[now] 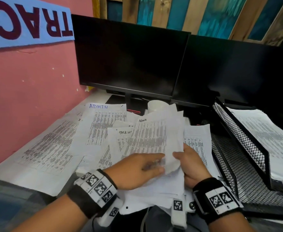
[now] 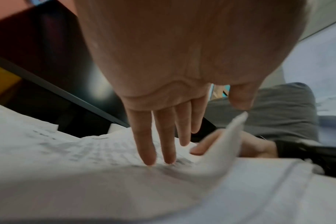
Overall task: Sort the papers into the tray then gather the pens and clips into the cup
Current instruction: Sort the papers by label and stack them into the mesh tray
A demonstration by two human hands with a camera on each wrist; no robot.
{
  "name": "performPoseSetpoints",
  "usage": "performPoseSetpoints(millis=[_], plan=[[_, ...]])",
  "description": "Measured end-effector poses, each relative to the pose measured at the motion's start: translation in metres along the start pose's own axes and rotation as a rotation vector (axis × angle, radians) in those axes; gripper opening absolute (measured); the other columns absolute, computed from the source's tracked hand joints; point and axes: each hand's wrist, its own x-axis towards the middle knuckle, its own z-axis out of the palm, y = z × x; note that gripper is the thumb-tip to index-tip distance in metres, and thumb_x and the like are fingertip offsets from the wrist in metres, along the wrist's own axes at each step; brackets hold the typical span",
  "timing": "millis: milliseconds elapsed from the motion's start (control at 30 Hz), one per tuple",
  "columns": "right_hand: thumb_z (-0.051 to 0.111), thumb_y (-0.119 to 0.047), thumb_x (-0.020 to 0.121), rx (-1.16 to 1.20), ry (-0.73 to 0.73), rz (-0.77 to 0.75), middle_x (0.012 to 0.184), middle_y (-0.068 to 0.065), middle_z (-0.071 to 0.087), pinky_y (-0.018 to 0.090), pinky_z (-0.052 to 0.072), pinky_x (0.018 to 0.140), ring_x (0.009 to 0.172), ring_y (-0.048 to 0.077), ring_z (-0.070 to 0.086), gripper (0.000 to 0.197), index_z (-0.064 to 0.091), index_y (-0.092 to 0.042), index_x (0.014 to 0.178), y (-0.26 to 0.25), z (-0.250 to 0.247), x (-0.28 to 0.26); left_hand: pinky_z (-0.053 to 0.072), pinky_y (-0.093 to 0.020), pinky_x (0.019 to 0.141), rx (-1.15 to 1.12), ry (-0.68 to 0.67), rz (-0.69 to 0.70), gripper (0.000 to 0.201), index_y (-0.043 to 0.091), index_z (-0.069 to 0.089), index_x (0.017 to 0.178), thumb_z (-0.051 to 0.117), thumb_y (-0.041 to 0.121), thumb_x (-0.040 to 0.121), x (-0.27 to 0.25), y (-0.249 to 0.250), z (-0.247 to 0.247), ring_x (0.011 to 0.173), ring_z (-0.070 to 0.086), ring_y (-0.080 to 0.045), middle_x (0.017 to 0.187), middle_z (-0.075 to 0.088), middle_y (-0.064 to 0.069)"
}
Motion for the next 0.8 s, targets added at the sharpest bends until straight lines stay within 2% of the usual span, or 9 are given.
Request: performPoseSetpoints(millis=[67, 167, 333, 500, 600, 700, 733, 767, 800], plan=[[0.038, 0.017, 0.097, -0.019, 0.068, 0.003, 0.111, 0.022, 0.079, 0.061, 0.058, 0.094, 0.104, 0.046, 0.075, 0.047, 0.066, -0.006, 0.127, -0.004, -0.011, 0.003, 0.034, -0.03, 0.12, -0.019, 0.077, -0.057, 0.063, 0.043, 0.039, 0.159, 0.052, 0.062, 0.101, -0.004, -0.009, -0.015, 0.145, 0.048, -0.012, 0.164, 0.044, 0.012], [0.038, 0.016, 0.099, -0.024, 0.109, 0.024, 0.099, 0.014, 0.082, 0.047, 0.062, 0.08, 0.096, 0.038, 0.075, 0.045, 0.068, -0.009, 0.12, -0.01, -0.025, 0.002, 0.029, -0.044, 0.128, 0.004, 0.25, -0.219, 0.065, 0.037, 0.042, 0.159, 0.057, 0.06, 0.1, -0.009, -0.03, -0.038, 0.155, 0.036, -0.018, 0.171, 0.03, 0.011], [0.038, 0.016, 0.098, -0.055, 0.116, 0.039, 0.108, 0.022, 0.079, 0.055, 0.058, 0.092, 0.103, 0.044, 0.073, 0.045, 0.066, -0.003, 0.127, -0.004, -0.029, 0.004, 0.033, -0.044, 0.124, -0.234, 0.411, -0.434, 0.077, 0.031, 0.031, 0.165, 0.068, 0.047, 0.099, -0.014, -0.058, -0.055, 0.154, 0.039, -0.025, 0.172, 0.032, 0.001], [0.039, 0.015, 0.098, -0.065, 0.111, 0.056, 0.113, 0.024, 0.077, 0.062, 0.055, 0.098, 0.108, 0.047, 0.072, 0.046, 0.066, -0.004, 0.13, 0.002, -0.026, 0.006, 0.039, -0.054, 0.122, -0.504, 0.477, -0.491, 0.084, 0.029, 0.025, 0.167, 0.073, 0.033, 0.098, -0.009, -0.074, -0.055, 0.148, 0.047, -0.031, 0.17, 0.035, -0.005], [0.04, 0.015, 0.097, -0.056, 0.111, 0.052, 0.113, 0.023, 0.078, 0.061, 0.056, 0.098, 0.107, 0.046, 0.073, 0.046, 0.066, -0.004, 0.13, 0.004, -0.026, 0.007, 0.053, -0.053, 0.109, -0.516, 0.484, -0.431, 0.075, 0.023, 0.032, 0.162, 0.072, 0.016, 0.099, -0.005, -0.07, -0.047, 0.126, 0.064, -0.026, 0.146, 0.06, -0.002], [0.039, 0.015, 0.097, -0.049, 0.109, 0.052, 0.115, 0.024, 0.077, 0.062, 0.055, 0.099, 0.11, 0.047, 0.072, 0.047, 0.065, -0.004, 0.131, 0.007, -0.027, 0.008, 0.06, -0.049, 0.096, -0.549, 0.516, -0.436, 0.095, 0.016, 0.014, 0.169, 0.075, 0.009, 0.095, 0.001, -0.076, -0.039, 0.098, 0.072, -0.025, 0.117, 0.074, -0.002], [0.039, 0.015, 0.097, -0.046, 0.11, 0.054, 0.116, 0.024, 0.077, 0.064, 0.054, 0.1, 0.111, 0.047, 0.071, 0.048, 0.065, -0.005, 0.131, 0.008, -0.027, 0.008, 0.062, -0.045, 0.089, -0.575, 0.496, -0.44, 0.091, 0.012, 0.021, 0.168, 0.075, 0.007, 0.095, 0.001, -0.075, -0.036, 0.085, 0.073, -0.023, 0.103, 0.078, -0.003], [0.039, 0.015, 0.097, -0.046, 0.108, 0.056, 0.116, 0.024, 0.077, 0.064, 0.054, 0.1, 0.111, 0.047, 0.072, 0.048, 0.065, -0.005, 0.132, 0.01, -0.027, 0.008, 0.062, -0.043, 0.083, -0.569, 0.463, -0.43, 0.071, 0.009, 0.042, 0.16, 0.073, 0.005, 0.096, 0.001, -0.072, -0.034, 0.075, 0.072, -0.02, 0.089, 0.079, -0.004], [0.039, 0.015, 0.097, -0.052, 0.104, 0.057, 0.116, 0.023, 0.077, 0.065, 0.054, 0.101, 0.111, 0.047, 0.072, 0.049, 0.065, -0.006, 0.134, 0.011, -0.027, 0.008, 0.062, -0.043, 0.08, -0.53, 0.418, -0.424, 0.042, 0.01, 0.066, 0.139, 0.071, 0.005, 0.098, 0.001, -0.069, -0.034, 0.07, 0.072, -0.02, 0.08, 0.079, -0.003]])
